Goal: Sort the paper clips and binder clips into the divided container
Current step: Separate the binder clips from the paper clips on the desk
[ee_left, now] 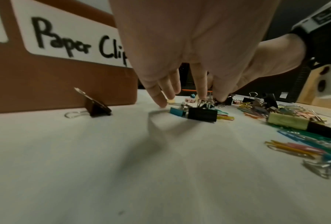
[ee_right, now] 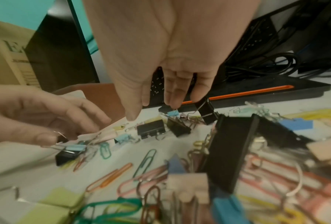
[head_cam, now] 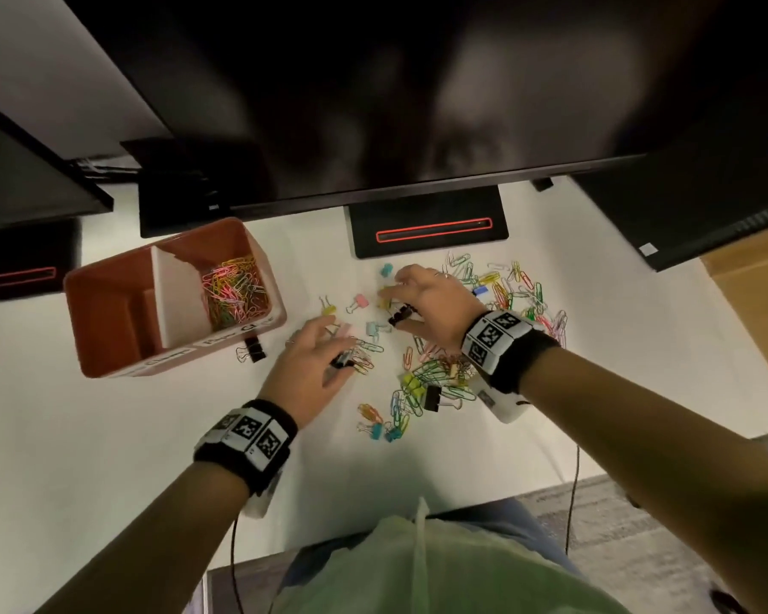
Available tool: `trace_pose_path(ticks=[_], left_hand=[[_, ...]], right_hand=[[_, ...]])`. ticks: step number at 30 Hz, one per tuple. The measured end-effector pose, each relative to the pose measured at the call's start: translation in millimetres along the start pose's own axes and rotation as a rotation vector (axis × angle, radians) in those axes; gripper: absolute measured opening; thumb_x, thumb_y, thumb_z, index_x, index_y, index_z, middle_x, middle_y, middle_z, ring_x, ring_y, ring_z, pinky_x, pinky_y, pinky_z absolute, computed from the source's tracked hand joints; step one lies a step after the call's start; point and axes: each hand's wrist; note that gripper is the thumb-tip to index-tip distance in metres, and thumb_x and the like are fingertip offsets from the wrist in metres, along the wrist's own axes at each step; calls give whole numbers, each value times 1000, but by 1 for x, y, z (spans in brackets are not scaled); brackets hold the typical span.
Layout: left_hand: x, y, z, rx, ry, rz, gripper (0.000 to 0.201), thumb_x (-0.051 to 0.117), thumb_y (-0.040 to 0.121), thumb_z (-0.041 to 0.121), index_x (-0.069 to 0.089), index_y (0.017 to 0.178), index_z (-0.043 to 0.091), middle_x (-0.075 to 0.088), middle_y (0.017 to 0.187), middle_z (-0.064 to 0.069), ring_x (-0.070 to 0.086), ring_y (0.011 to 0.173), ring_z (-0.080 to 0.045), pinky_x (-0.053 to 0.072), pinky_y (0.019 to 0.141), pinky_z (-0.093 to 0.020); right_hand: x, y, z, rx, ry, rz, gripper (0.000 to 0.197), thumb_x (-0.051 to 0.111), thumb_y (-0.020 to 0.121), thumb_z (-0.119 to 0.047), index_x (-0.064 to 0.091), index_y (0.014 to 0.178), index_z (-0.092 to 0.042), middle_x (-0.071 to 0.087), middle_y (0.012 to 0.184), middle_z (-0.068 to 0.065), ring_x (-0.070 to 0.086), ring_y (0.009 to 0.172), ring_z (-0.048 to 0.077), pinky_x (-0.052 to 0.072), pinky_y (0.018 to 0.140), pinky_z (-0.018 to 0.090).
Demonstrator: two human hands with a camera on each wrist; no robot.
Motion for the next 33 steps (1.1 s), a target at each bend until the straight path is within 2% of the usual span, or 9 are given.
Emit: trace_pose_path(ticks=[3, 6, 10, 15, 17, 21, 26, 29, 33], left_hand=[[-7, -6, 1, 39, 43, 97, 32, 63, 82, 30, 61, 113, 22, 46, 125, -4, 45, 112, -20, 44, 96, -40], [-1, -13, 10, 114, 68, 53, 32, 63, 83, 29, 58, 114, 21, 50, 113, -1, 48, 102, -16, 47, 88, -36], [19, -13, 16, 69, 76, -11, 46, 61, 82, 13, 49, 127, 18, 45, 131, -2, 49, 114, -19, 43, 100, -36], [23, -3, 18, -29, 217, 1, 58, 60, 82, 16, 39, 135, 19, 39, 142, -3, 39, 127, -25, 39, 101, -42], [19, -2, 16, -76, 248, 11, 57, 61, 81, 20, 40, 134, 22, 40, 140, -2, 38, 126, -26, 38, 98, -45], [11, -5, 10, -119, 294, 72, 56, 65, 79, 26, 45, 130, 23, 44, 137, -1, 37, 124, -27, 35, 96, -48], [14, 4, 15, -11, 313, -20, 62, 67, 77, 34, 43, 133, 20, 41, 142, 0, 37, 129, -25, 26, 104, -47], [18, 15, 21, -12, 347, -74, 61, 64, 79, 39, 42, 133, 20, 42, 141, 1, 41, 126, -23, 18, 110, -48], [23, 21, 22, 21, 277, -10, 29, 66, 80, 22, 61, 109, 17, 58, 112, -1, 57, 100, -25, 32, 92, -42]], right_hand=[[-4, -15, 3, -81, 26, 27, 39, 63, 85, -30, 55, 122, -24, 50, 123, 3, 54, 107, 22, 49, 92, 41], [-4, -37, 3, -126, 84, -153, 32, 62, 86, -29, 54, 117, -24, 57, 107, -2, 60, 87, 15, 55, 78, 33], [9, -66, 3, -93, 46, -381, 34, 61, 88, -25, 47, 117, -19, 57, 82, -3, 54, 70, 16, 41, 65, 25], [26, -74, 13, 31, 95, -369, 52, 63, 85, -19, 34, 129, -18, 63, 113, 9, 63, 92, 23, 48, 74, 29], [25, -67, 17, 51, 115, -275, 60, 64, 84, -18, 31, 133, -20, 56, 127, 8, 61, 101, 20, 51, 82, 28], [16, -53, 22, 114, 43, -192, 74, 68, 82, -23, 25, 141, -22, 33, 147, 9, 47, 125, 29, 46, 101, 42], [23, -46, 12, -54, -38, -180, 72, 70, 80, -25, 30, 140, -22, 29, 144, 5, 47, 124, 26, 46, 101, 40], [25, -37, 11, -16, -39, -207, 72, 64, 85, -22, 25, 145, -16, 20, 152, 6, 37, 133, 29, 38, 109, 40], [24, -29, 12, -35, 33, -185, 54, 56, 88, -7, 39, 139, -10, 39, 139, 11, 50, 120, 30, 44, 103, 37]])
Point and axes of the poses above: each hand's wrist, its own y-axis towards the middle knuckle, its own x-axis out of the palm, z = x × y
